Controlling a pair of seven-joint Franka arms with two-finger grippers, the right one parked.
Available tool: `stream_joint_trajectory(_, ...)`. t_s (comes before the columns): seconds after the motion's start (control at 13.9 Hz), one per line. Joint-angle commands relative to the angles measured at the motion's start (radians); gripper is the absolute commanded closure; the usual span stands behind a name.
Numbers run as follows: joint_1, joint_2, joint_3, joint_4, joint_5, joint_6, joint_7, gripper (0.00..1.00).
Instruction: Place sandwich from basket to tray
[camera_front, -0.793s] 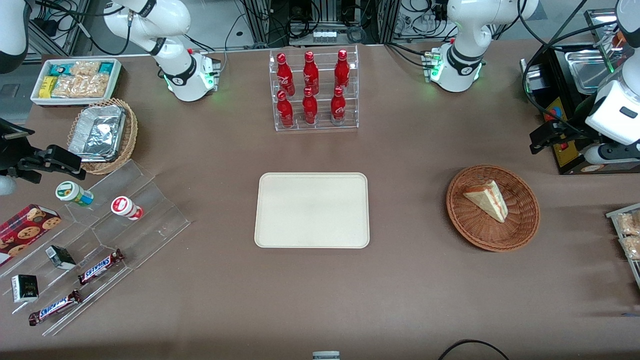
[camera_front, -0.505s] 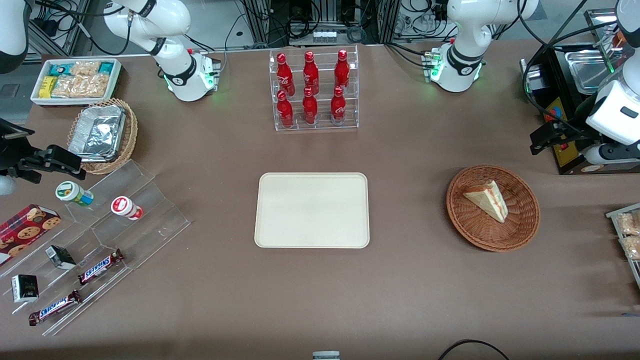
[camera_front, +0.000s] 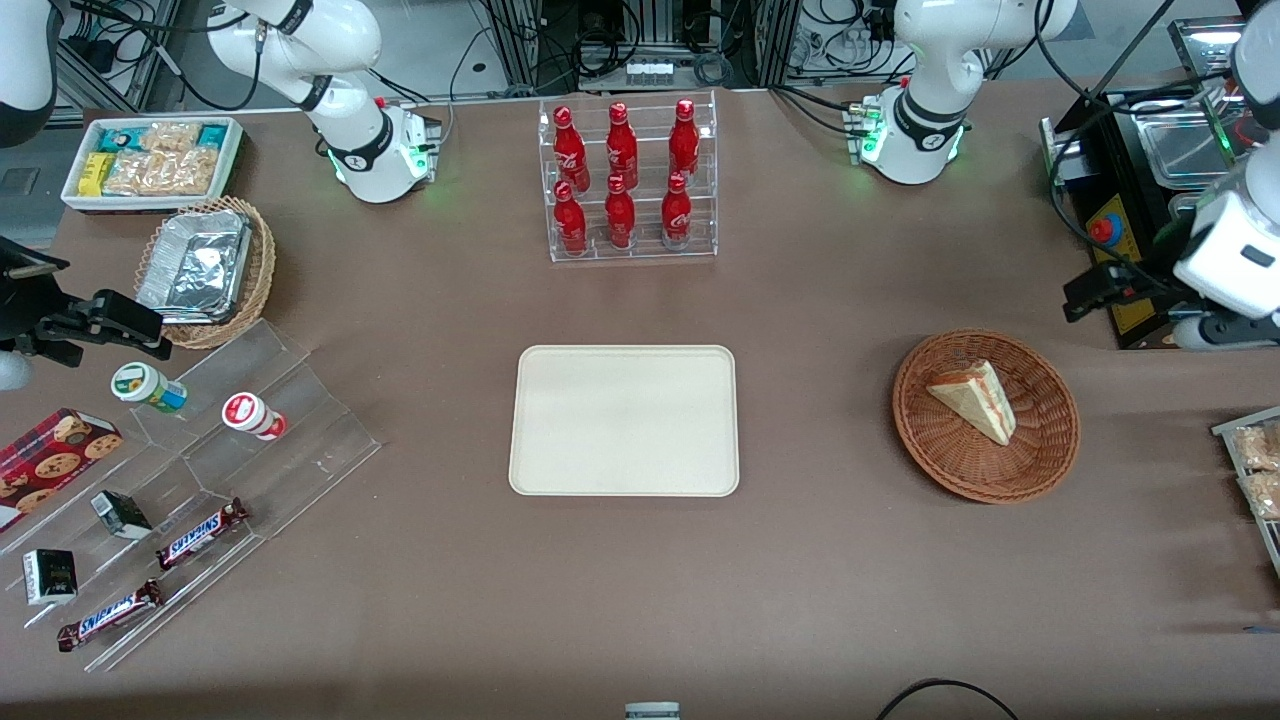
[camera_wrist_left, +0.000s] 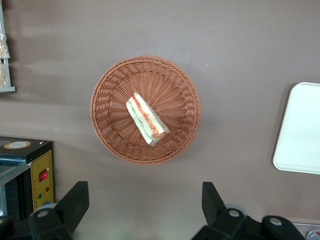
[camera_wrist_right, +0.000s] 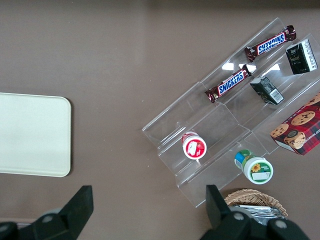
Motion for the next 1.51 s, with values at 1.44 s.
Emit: stream_joint_trajectory(1.44, -0.016, 0.218, 0.118, -0.521, -0.141, 0.689, -0.557, 0.00)
